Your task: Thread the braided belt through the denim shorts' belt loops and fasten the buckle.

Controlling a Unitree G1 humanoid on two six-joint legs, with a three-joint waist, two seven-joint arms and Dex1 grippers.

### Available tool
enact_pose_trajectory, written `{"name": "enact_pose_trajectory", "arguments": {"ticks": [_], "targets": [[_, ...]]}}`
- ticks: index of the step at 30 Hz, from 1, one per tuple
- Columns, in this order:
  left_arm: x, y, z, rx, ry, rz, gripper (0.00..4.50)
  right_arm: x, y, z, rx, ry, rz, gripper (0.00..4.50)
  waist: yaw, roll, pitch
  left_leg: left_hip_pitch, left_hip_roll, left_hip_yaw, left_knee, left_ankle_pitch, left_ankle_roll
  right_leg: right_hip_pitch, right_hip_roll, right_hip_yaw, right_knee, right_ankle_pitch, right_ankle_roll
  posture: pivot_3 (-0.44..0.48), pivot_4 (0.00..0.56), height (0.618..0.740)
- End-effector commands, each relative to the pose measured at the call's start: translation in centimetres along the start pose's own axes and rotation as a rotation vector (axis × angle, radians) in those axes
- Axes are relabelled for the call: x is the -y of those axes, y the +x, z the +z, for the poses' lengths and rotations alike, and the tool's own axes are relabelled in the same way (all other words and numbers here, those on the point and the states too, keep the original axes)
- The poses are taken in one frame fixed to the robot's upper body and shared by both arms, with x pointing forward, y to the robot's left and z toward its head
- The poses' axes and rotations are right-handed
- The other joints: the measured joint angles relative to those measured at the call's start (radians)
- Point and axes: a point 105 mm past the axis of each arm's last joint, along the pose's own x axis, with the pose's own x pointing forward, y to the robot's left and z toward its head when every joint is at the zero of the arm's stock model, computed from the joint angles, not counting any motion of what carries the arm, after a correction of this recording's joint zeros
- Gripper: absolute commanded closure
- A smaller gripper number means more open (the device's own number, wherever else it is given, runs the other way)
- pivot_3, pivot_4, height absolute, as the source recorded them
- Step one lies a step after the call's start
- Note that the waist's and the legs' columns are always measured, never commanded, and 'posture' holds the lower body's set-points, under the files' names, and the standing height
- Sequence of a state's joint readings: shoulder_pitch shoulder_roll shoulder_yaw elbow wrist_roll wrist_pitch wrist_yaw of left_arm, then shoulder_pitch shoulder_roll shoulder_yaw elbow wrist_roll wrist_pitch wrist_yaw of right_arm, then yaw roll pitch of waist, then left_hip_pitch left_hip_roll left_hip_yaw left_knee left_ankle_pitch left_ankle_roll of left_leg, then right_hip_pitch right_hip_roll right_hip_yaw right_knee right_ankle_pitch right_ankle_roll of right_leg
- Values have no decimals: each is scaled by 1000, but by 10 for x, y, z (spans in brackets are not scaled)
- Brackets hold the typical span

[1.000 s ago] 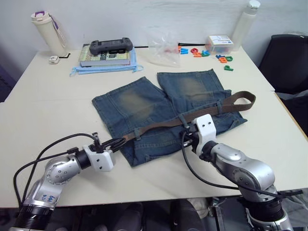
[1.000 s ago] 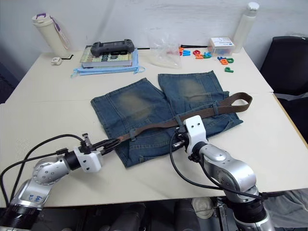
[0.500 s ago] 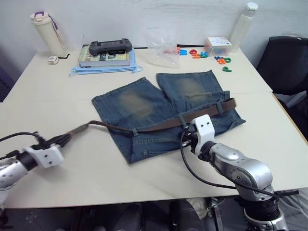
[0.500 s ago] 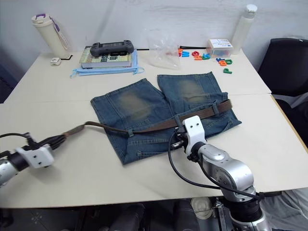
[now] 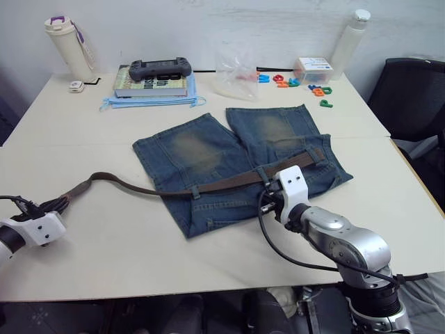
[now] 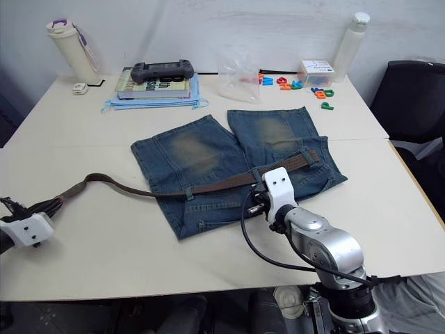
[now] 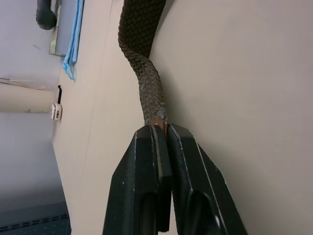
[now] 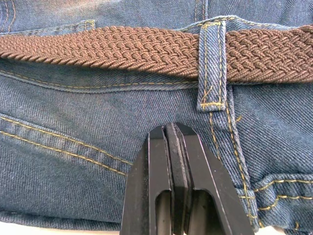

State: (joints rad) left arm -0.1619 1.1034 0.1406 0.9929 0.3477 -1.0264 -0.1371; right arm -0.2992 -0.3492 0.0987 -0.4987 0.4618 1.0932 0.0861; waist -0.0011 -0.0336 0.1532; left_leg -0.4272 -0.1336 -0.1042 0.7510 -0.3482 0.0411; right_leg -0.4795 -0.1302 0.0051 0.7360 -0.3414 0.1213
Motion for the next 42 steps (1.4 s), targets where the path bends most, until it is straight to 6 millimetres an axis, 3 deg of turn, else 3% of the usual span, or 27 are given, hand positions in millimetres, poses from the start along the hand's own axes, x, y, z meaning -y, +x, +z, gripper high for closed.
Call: {"name": "enact_pose_trajectory", "arguments": {"ticks": [1, 5, 6, 8, 11, 16, 19, 25, 30, 35, 38, 42], "targets": [[-14, -1, 0, 1, -13, 58, 4088, 6, 4, -22, -102, 22, -23, 4483, 0, 0, 0, 0, 0, 0, 0, 0, 0, 0, 0, 0, 0, 0, 0, 0, 150, 659], [-16, 5, 10, 59, -142, 38, 2824, 11, 2, -15, -79, 2, -41, 4500, 0, 1, 1, 0, 0, 0, 0, 0, 0, 0, 0, 0, 0, 0, 0, 0, 150, 659], [-16, 8, 17, 93, -199, 21, 2293, 11, 2, -13, -70, 0, -38, 4500, 0, 1, 1, 0, 0, 0, 0, 0, 0, 0, 0, 0, 0, 0, 0, 0, 150, 659], [-17, 14, 32, 166, -358, -25, 2293, 12, -2, -5, -47, 0, -28, 4500, 0, 1, 1, 0, 0, 0, 0, 0, 0, 0, -1, 0, 0, 0, 0, 0, 150, 659], [-17, 13, 48, 237, -521, -130, 2225, 14, -7, 3, -30, -10, -9, 3612, -2, 2, 1, -2, 0, -1, 1, 0, 1, 0, -1, 0, -1, 0, 0, 0, 150, 659], [-23, -1, 77, 331, -699, -338, 2225, 21, -25, 24, -4, -35, 47, 1381, 0, 5, 4, -5, 0, -1, 1, -1, 2, -1, -1, 0, -4, 0, 0, 0, 150, 659], [-31, -7, 113, 447, -883, -443, 2225, 30, -41, 44, 20, -108, 96, 50, 8, 16, 11, -10, -1, -1, 2, -1, 4, -3, -2, -1, -7, 1, 1, 0, 150, 659], [-43, 10, 171, 619, -1093, -506, 2225, 44, -56, 74, 30, -221, 172, 50, 15, 21, 16, -12, -2, -2, 0, 2, 1, -4, -4, -1, -11, 2, 3, 0, 150, 659], [-32, 39, 216, 675, -1196, -579, 2225, 63, -44, 89, 3, -346, 160, 50, 12, 23, 20, -12, -1, 0, -1, 2, 0, -3, -4, -1, -14, 2, 4, 0, 150, 659], [-3, 66, 239, 660, -1243, -699, 2225, 100, -22, 98, -100, -644, 142, 50, 2, 21, 22, -12, -2, 2, 0, 2, 0, -3, -4, 0, -14, 3, 6, 0, 150, 659], [11, 77, 246, 639, -1247, -785, 2225, 109, -12, 100, -172, -783, 210, 50, -3, 20, 23, -12, -2, 2, 1, 3, 0, -4, -3, 0, -14, 3, 6, 0, 150, 659], [28, 93, 251, 609, -1212, -858, 2225, 135, 1, 112, -303, -983, 168, 50, -7, 20, 23, -13, -2, 3, 0, 3, -1, -7, -3, 0, -13, 3, 6, 0, 150, 659]]}}
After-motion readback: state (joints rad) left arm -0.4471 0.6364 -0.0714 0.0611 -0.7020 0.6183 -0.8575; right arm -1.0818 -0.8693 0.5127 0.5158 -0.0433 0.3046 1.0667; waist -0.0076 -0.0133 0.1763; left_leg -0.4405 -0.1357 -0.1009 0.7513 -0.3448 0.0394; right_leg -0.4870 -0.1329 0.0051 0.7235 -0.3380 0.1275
